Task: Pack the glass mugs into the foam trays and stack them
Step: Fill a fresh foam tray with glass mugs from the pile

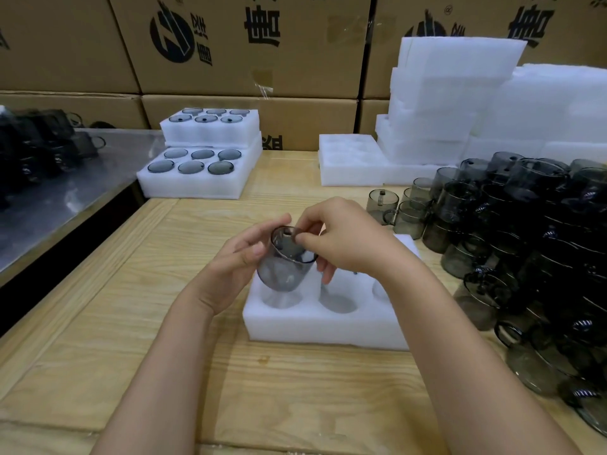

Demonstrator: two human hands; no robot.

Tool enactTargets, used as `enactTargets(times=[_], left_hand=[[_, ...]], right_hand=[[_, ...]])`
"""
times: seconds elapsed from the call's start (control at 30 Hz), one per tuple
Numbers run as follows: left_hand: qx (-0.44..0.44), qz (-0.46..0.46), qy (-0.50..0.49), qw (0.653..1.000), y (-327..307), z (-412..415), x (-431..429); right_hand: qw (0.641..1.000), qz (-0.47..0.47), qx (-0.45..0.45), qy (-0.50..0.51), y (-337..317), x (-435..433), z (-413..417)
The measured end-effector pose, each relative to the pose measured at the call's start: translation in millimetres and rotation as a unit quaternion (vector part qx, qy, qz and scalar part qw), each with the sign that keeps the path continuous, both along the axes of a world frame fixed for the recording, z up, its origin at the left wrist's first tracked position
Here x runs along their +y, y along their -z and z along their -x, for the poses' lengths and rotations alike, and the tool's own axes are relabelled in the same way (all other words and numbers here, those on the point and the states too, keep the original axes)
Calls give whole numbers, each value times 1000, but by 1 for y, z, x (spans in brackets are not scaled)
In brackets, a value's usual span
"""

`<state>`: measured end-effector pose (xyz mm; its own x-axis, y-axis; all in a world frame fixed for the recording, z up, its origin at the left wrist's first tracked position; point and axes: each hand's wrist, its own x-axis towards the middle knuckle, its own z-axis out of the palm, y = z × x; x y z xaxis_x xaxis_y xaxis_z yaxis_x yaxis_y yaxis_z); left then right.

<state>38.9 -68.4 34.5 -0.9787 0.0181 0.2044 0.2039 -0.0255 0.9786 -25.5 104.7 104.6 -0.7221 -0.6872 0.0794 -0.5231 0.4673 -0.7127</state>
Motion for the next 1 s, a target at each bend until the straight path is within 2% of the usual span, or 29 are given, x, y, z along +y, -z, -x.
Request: enactTargets(times=[0.17, 0.43, 0.57, 0.7, 0.8, 0.9, 1.0], left_hand=[[-7, -19, -12, 1000, -1, 0, 1], [15, -17, -30, 999, 4, 3, 3], [8, -15, -19, 1000, 4, 3, 4], [4, 0, -6, 1000, 2, 1, 4], [13, 4, -38, 999, -2, 0, 9], [53, 0, -119, 991, -13, 1, 13], [115, 56, -125, 984, -25, -2, 21]], right_hand=[[996, -84, -7, -15, 11, -8, -3], [984, -148, 94, -36, 6, -16, -11], [965, -222, 136, -32, 4, -25, -11], [947, -248, 202, -35, 6, -27, -19], [951, -234, 198, -45, 9, -24, -18], [968, -168, 175, -66, 10, -20, -15], [970, -101, 204, -84, 17, -28, -23]])
